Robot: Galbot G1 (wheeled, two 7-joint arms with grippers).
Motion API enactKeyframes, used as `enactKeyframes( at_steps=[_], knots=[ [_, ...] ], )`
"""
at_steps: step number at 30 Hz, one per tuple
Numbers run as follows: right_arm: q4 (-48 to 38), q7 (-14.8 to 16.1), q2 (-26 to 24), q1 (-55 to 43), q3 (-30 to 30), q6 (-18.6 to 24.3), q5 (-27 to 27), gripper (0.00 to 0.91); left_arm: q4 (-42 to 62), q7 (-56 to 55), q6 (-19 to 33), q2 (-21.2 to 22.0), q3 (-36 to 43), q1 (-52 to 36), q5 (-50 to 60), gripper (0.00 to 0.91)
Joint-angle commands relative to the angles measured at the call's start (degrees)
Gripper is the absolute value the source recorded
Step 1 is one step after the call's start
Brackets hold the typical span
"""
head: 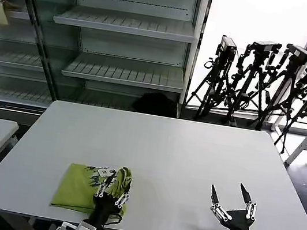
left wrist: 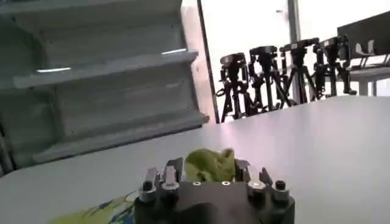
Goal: Fold and organize the clothes.
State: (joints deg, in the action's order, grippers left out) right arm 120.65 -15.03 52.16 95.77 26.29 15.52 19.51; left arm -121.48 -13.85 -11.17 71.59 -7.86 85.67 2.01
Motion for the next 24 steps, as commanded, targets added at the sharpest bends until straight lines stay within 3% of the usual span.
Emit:
enactKeyframes(
  at_steps=[1, 3, 6, 12, 14, 24],
  knots=[
    [-0.01, 0.04, 0.21, -0.28, -0.36, -0.15, -0.06, 0.907, -7.4, -0.49, -0.56, -0.14, 1.33, 1.76, 1.07, 0.907],
    [0.15, -0.01, 0.16, -0.21, -0.33, -0.17, -0.06, 0.907, -9.49, -0.88, -0.63, -0.69, 0.15, 2.08, 1.03, 0.907],
    [0.49, -0.08, -0.27, 0.22, 0.29, -0.06, 0.05, 0.907, -9.42, -1.36, -1.11, -2.85, -7.96, 2.93, -1.84, 0.907],
    [-0.14, -0.41, -0.33, 0.2, 0.1, 0.13, 0.13, 0.907, -5.35, -3.24, -6.66, -9.15, -24.75, 6.76, -22.95, 0.907],
    [-0.06, -0.22, -0.13, 0.02, -0.25, -0.03, -0.06, 0.907, -3.66, -4.15, -7.92, -9.39, -26.96, 7.58, -28.35, 0.907],
    [0.44, -0.08, -0.47, 0.07, 0.28, -0.6, 0.01, 0.907, -0.67, -3.03, -9.33, -6.68, -26.38, 6.95, -32.22, 0.907]
  ],
)
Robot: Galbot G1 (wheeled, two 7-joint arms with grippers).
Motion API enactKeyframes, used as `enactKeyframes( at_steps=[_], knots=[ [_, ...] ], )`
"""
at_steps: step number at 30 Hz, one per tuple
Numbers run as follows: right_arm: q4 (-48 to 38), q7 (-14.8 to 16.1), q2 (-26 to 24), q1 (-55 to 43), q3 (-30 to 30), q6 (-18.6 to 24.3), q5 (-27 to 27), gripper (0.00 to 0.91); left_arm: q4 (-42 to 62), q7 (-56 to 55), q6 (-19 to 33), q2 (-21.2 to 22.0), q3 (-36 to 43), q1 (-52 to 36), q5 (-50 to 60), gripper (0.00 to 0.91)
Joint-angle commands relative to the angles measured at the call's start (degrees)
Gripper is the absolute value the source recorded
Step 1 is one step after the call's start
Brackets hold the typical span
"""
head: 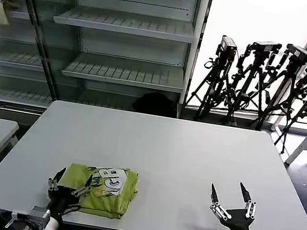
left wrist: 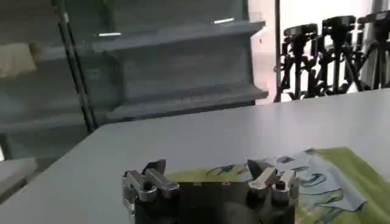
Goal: Fold and organize the clothes.
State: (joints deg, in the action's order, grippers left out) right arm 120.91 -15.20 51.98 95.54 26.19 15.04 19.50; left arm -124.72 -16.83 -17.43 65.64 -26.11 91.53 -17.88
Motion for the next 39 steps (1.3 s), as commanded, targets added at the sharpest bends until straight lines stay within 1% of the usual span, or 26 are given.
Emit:
enactKeyframes(
  at_steps=[1, 6, 15, 21, 28, 29, 30, 31, 32, 33, 34, 39],
  knots=[
    [0.13, 0.08, -0.29, 0.33, 0.45, -0.1, 0.05, 0.907, 2.82, 0.31, -3.14, -0.78, -8.34, 0.86, -13.27, 0.907],
    [-0.09, 0.12, 0.09, 0.3, 0.01, -0.04, -0.11, 0.907, 3.37, 2.15, -3.91, -0.76, -8.88, -0.07, -16.91, 0.907],
    [-0.12, 0.12, 0.0, 0.7, 0.34, 0.08, -0.2, 0.907, 4.09, 5.56, -4.07, 1.54, -7.66, -1.62, -19.37, 0.907],
    [-0.19, 0.16, -0.04, 0.7, 0.39, 0.26, -0.16, 0.907, 6.12, 6.42, -2.97, 1.95, -7.44, -1.48, -19.4, 0.907],
    [-0.34, 0.23, 0.09, 0.45, 0.0, 0.32, -0.17, 0.907, 9.52, 9.17, -0.15, 2.24, -7.87, -1.46, -20.66, 0.907],
    [-0.35, 0.23, 0.08, 0.47, 0.0, 0.32, -0.17, 0.907, 9.53, 9.52, 0.22, 2.4, -7.81, -1.37, -20.77, 0.776],
    [-0.34, 0.2, 0.06, 0.47, 0.04, 0.31, -0.14, 0.907, 9.49, 9.83, 0.75, 2.58, -7.68, -1.25, -20.83, 0.685],
    [-0.33, 0.22, 0.02, 0.48, 0.13, 0.32, -0.16, 0.907, 9.36, 9.93, 1.04, 2.93, -7.39, -1.13, -20.83, 0.574],
    [-0.33, 0.22, 0.0, 0.47, 0.15, 0.32, -0.15, 0.907, 9.32, 9.94, 1.19, 3.03, -7.22, -1.1, -20.77, 0.212],
    [-0.28, 0.17, -0.07, 0.47, 0.17, 0.31, -0.08, 0.907, 9.33, 10.01, 1.5, 3.3, -6.92, -1.03, -20.6, 0.081],
    [-0.31, 0.19, -0.07, 0.42, 0.19, 0.31, -0.08, 0.907, 9.31, 10.15, 2.02, 3.52, -6.52, -0.88, -20.36, 0.01],
    [-0.37, 0.19, -0.01, 0.26, 0.09, 0.29, -0.04, 0.907, 8.79, 10.46, 3.13, 3.75, -5.43, -0.39, -18.51, 0.0]
  ],
)
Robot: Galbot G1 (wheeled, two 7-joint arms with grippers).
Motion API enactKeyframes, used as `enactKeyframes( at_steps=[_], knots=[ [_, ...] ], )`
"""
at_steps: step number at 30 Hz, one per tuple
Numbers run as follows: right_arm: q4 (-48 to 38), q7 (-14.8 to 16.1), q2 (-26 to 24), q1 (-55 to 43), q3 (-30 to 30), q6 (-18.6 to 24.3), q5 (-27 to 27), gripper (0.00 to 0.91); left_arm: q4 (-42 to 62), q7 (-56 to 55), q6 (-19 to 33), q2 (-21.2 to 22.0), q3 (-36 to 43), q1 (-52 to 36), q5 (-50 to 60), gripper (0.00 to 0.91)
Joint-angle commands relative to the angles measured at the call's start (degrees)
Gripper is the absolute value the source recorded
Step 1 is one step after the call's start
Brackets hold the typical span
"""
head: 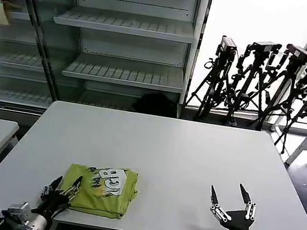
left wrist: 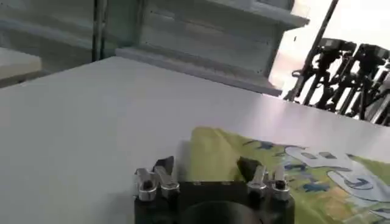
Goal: Fold and organize the clothes.
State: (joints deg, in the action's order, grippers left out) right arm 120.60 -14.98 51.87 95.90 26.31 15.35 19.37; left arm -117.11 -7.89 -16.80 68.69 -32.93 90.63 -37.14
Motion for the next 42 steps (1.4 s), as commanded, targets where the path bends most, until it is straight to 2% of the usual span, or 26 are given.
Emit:
enactKeyframes(
  at_steps=[1, 5, 12, 17, 19, 25, 31, 34, 36, 38, 40, 41, 42],
  knots=[
    [-0.11, 0.0, 0.13, -0.14, -0.06, -0.02, 0.08, 0.907, 0.98, 1.48, 2.55, 0.65, 1.53, 0.59, 1.08, 0.0],
    [-0.28, -0.02, 0.2, -0.3, -0.27, -0.01, 0.09, 0.907, -0.06, 1.52, 3.12, 0.48, 1.82, 0.93, 2.46, 0.0],
    [-0.18, -0.04, 0.22, -0.45, -0.43, -0.02, 0.05, 0.907, -0.11, 0.98, 7.85, -0.46, 1.79, 0.69, 2.78, 0.0],
    [0.12, 0.11, 0.18, -0.57, -0.29, -0.2, 0.04, 0.907, -1.11, 0.36, 8.79, -3.35, -1.19, 0.51, 2.16, 0.0],
    [0.23, 0.17, 0.17, -0.7, -0.33, -0.28, 0.03, 0.907, -1.89, 0.0, 8.65, -5.34, -3.35, 0.61, 0.69, 0.0],
    [0.21, 0.26, 0.13, -1.31, -0.78, -0.36, 0.09, 0.907, -2.85, 1.06, 8.38, -15.37, -18.43, 2.23, -3.41, 0.0],
    [0.02, 0.21, 0.08, -1.87, -1.47, -0.25, 0.14, 0.907, 0.08, 8.57, 9.9, -26.28, -34.34, 2.2, -3.69, 0.0],
    [-0.15, 0.2, 0.17, -1.93, -1.73, -0.17, 0.11, 0.907, 1.54, 13.91, 12.16, -30.29, -37.25, 0.59, -0.89, 0.0],
    [-0.09, 0.26, 0.2, -1.86, -1.69, -0.16, 0.09, 0.907, 1.76, 16.8, 14.27, -32.01, -35.1, -0.7, 1.93, 0.0],
    [-0.07, 0.29, 0.22, -1.86, -1.73, -0.14, 0.09, 0.907, 1.85, 19.84, 17.09, -31.48, -29.5, -0.81, 8.22, 0.0],
    [0.01, 0.39, 0.5, -1.86, -1.74, -0.16, 0.07, 0.907, 2.82, 21.9, 18.63, -28.1, -21.69, -0.36, 15.52, 0.0],
    [0.04, 0.4, 0.6, -1.85, -1.76, -0.15, 0.04, 0.907, 5.23, 22.22, 19.87, -26.05, -12.95, -0.91, 19.31, 0.0],
    [0.08, 0.41, 0.76, -1.82, -1.75, -0.16, 0.02, 0.907, 6.38, 22.38, 20.56, -23.54, -8.91, -1.25, 20.65, 0.0]
  ],
)
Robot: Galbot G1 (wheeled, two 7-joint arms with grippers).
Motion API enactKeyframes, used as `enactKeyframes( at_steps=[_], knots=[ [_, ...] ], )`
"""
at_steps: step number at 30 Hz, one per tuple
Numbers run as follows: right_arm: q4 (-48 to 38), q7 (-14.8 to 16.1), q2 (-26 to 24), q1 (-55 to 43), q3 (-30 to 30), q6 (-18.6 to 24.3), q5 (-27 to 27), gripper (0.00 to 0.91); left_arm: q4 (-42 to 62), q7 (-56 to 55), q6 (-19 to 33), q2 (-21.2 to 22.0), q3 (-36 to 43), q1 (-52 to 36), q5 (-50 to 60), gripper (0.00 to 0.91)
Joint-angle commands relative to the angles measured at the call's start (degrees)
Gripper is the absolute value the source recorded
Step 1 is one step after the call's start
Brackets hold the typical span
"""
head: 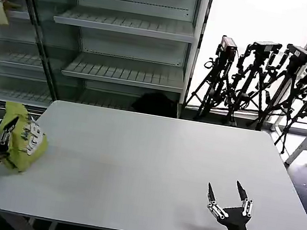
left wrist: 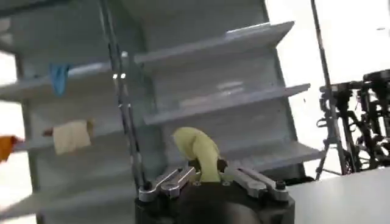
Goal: Fold and organize the clothes.
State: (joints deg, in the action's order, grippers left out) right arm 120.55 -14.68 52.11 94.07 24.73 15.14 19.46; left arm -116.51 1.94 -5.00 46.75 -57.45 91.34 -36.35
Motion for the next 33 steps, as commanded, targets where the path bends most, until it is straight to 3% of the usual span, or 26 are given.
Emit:
enactKeyframes(
  at_steps=[1, 5, 8, 14, 19, 26, 32, 33],
  knots=[
    [0.25, 0.16, 0.63, 0.16, -0.16, 0.06, -0.09, 0.907, 7.51, 12.9, 10.3, 0.58, 20.43, -2.81, 22.54, 0.0],
    [0.49, 0.38, 0.49, 0.55, 0.2, 0.0, -0.16, 0.907, 14.52, 12.25, 12.7, 9.1, 31.65, -6.8, 30.97, 0.01],
    [0.5, 0.51, 0.32, 0.63, 0.28, -0.09, -0.18, 0.907, 11.18, 10.86, 10.44, 11.45, 35.49, -9.02, 30.34, 0.01],
    [0.47, 0.6, -0.48, 0.2, -0.07, -0.31, -0.23, 0.907, 3.5, 4.2, -1.13, 8.35, 40.06, -14.93, 24.38, 0.02],
    [0.73, 0.65, 0.03, -0.67, -0.59, -0.91, -0.36, 0.907, 2.37, -1.68, -7.84, 7.04, 45.62, -19.76, 22.53, 0.03],
    [1.05, 1.04, 1.73, -0.87, -1.28, -1.8, -1.89, 0.907, 3.07, -9.22, -13.63, 8.84, 54.14, -27.06, 21.43, 0.03],
    [0.94, 1.09, 2.94, -1.41, -2.16, -2.32, -2.66, 0.907, 5.0, -15.48, -15.08, 10.43, 61.88, -36.03, 18.5, 0.03],
    [0.91, 1.08, 3.24, -1.46, -2.29, -2.49, -2.8, 0.907, 5.29, -16.78, -15.37, 10.72, 62.55, -36.94, 18.4, 0.121]
  ],
)
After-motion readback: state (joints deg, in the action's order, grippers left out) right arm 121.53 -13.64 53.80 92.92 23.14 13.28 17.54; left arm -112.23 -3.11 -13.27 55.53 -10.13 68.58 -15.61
